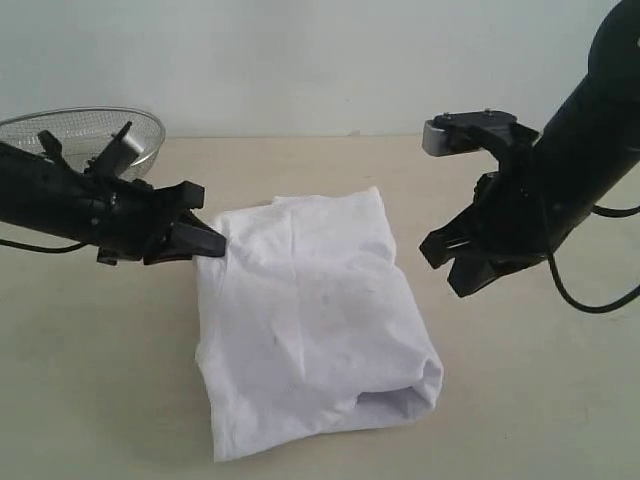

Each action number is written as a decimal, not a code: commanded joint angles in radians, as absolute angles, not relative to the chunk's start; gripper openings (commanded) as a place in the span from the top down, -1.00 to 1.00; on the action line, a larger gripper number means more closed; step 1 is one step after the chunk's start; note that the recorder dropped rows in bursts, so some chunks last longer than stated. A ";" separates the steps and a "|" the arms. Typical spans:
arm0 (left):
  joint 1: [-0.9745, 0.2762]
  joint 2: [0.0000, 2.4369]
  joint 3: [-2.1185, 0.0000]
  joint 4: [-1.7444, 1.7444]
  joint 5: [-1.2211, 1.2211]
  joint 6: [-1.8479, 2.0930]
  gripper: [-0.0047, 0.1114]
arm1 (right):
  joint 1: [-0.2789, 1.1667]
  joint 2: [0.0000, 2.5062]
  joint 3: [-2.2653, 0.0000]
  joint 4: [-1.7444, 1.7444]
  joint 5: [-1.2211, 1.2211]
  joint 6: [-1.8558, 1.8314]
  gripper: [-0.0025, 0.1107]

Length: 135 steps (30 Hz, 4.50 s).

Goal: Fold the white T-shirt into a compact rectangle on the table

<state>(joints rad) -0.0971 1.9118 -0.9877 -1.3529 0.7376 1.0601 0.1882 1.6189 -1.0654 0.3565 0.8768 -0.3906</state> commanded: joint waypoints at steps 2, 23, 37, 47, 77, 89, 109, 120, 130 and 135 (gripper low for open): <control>-0.091 1.911 -0.959 -1.348 0.633 1.077 0.84 | 0.198 1.626 -1.064 0.421 0.880 -0.423 0.96; -0.091 2.000 -1.002 -1.397 0.593 1.091 0.84 | 0.304 1.776 -1.058 0.482 0.851 -0.453 0.96; -0.091 2.019 -1.078 -1.468 0.535 1.161 0.84 | 0.389 1.878 -1.058 0.461 0.783 -0.433 0.96; -0.091 2.071 -1.171 -1.412 0.611 1.161 0.84 | 0.393 1.860 -1.058 0.430 0.755 -0.380 0.96; -0.091 2.071 -1.171 -1.385 0.573 1.211 0.55 | 0.451 1.933 -1.058 0.512 0.637 -0.398 0.96; -0.051 2.027 -1.173 -1.237 0.485 1.088 0.10 | 0.451 1.933 -1.058 0.496 0.650 -0.398 0.96; 0.057 1.832 -0.766 -1.057 1.074 0.989 0.33 | 0.449 1.933 -1.058 0.417 0.638 -0.398 0.96; 0.032 1.909 -0.731 -1.179 0.975 0.996 -0.01 | 0.449 1.933 -1.058 0.413 0.640 -0.398 0.96; -0.031 1.939 -0.743 -1.299 0.992 1.092 0.01 | 0.449 1.933 -1.058 0.413 0.661 -0.398 0.96; -0.048 1.943 -0.743 -1.299 0.984 1.092 0.35 | 0.449 1.933 -1.058 0.413 0.661 -0.398 0.96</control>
<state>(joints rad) -0.0334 1.9383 -0.7368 -1.2908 0.9815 1.0822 0.4489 1.9311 -1.0597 0.4345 0.6463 -0.3954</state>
